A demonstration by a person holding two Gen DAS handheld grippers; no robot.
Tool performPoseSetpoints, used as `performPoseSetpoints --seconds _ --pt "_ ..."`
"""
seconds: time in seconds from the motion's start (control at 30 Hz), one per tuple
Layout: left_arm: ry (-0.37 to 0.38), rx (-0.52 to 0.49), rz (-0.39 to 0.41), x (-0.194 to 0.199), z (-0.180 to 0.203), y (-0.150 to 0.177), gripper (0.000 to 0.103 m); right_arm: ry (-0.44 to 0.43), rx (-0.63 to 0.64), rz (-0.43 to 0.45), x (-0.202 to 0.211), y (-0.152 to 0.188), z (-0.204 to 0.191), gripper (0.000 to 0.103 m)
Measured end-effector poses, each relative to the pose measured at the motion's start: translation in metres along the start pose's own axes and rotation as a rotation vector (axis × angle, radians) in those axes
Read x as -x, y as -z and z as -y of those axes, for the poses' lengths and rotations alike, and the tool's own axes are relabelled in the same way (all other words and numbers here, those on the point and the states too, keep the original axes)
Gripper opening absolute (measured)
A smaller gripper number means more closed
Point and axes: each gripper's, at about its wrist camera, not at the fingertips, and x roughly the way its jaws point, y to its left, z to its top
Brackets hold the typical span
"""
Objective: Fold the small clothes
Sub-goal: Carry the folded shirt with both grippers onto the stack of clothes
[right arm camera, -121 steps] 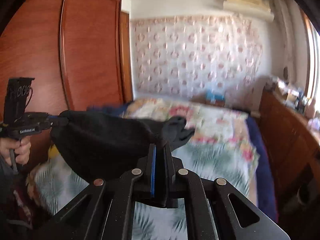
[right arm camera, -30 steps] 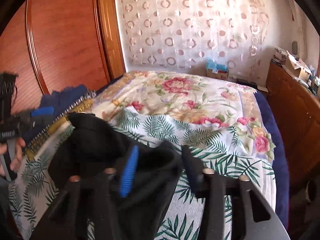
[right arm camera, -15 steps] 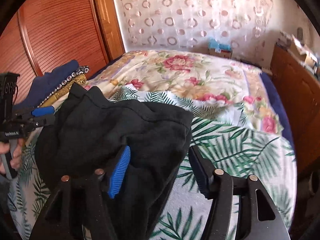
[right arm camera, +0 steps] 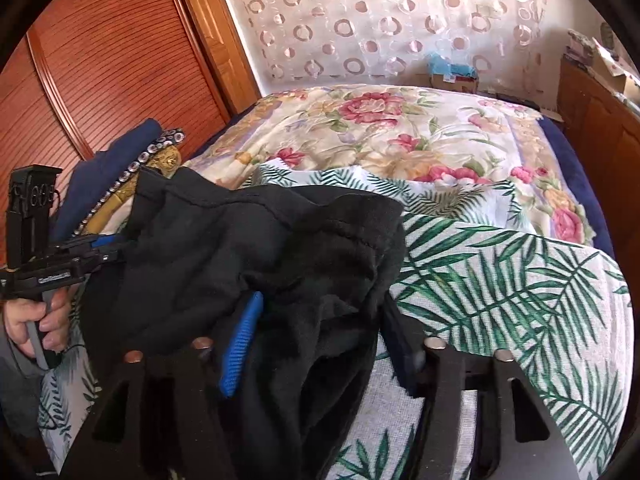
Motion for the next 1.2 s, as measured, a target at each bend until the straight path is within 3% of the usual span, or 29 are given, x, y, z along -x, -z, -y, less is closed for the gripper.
performPoseSetpoints --seconds 0.1,0.2,0.37,0.53,0.7,0.8,1.0,1.2 --pt "0.023 -0.002 0.016 0.006 0.001 -0.001 0.01 -0.053 0.009 -0.006 -0.001 0.001 -0.003 0.025" --pt "0.004 -0.048 0.071 0.023 0.015 0.0 0.008 -0.03 0.052 0.017 0.005 0.001 -0.008 0.018" --pt "0.046 -0.058 0.183 0.073 0.028 0.004 0.007 -0.011 0.097 0.121 0.037 -0.003 -0.023 0.016" --pt "0.042 -0.047 0.304 0.124 0.027 0.007 0.007 -0.022 0.16 0.212 0.068 -0.015 -0.047 0.016" --pt "-0.001 -0.003 0.424 0.174 0.005 0.011 0.006 -0.058 0.253 0.276 0.088 -0.041 -0.076 0.015" --pt "-0.066 0.015 0.482 0.197 -0.011 0.014 0.007 -0.084 0.329 0.309 0.095 -0.062 -0.103 0.015" --pt "-0.188 0.144 0.572 0.223 -0.062 0.04 0.007 -0.155 0.465 0.298 0.071 -0.116 -0.161 0.015" --pt "-0.217 0.319 0.559 0.209 -0.111 0.075 0.006 -0.165 0.584 0.248 0.013 -0.152 -0.22 0.015"
